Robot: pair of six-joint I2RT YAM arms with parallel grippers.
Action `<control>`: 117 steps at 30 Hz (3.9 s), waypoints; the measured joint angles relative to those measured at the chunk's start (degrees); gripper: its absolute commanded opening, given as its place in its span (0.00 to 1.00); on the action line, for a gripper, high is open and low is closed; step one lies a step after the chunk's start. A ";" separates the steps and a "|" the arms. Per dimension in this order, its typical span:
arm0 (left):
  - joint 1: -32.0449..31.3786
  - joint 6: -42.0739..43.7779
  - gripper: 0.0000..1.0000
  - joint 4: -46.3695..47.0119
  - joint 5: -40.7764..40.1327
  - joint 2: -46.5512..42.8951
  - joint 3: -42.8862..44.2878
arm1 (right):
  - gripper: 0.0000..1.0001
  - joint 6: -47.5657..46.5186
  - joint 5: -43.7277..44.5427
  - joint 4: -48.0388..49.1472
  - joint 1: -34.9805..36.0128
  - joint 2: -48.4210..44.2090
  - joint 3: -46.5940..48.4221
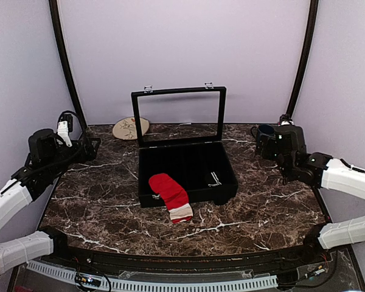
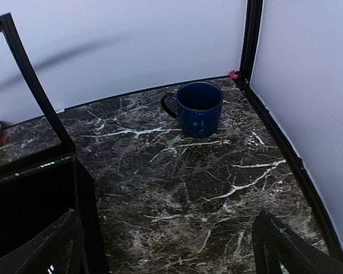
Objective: Roll the socks
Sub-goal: Pick up the sock from the storage box.
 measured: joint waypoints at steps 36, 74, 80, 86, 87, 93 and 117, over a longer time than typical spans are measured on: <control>-35.56 -3.76 0.95 -13.38 -23.61 22.23 9.53 | 0.69 1.18 -5.49 -21.07 30.01 18.45 12.31; -39.89 -7.58 0.95 -18.80 -28.09 18.56 11.04 | 0.54 6.01 5.42 -36.37 33.66 47.01 31.26; -39.91 -6.80 0.95 -18.73 -28.55 18.56 11.04 | 0.45 4.26 5.51 -37.03 33.27 47.32 31.67; -39.91 -6.40 0.95 -18.43 -29.00 18.58 11.04 | 0.29 2.34 5.95 -37.66 32.33 47.39 31.80; -39.91 -6.38 0.95 -18.36 -29.07 18.60 11.04 | 0.26 2.12 6.19 -37.92 32.17 47.41 31.89; -39.89 -6.38 0.95 -18.16 -29.27 18.78 11.04 | 0.06 1.62 6.49 -38.91 31.74 47.36 32.20; -39.89 -6.40 0.95 -15.67 -29.66 21.38 11.04 | 0.00 1.77 0.22 -39.56 29.81 40.89 31.36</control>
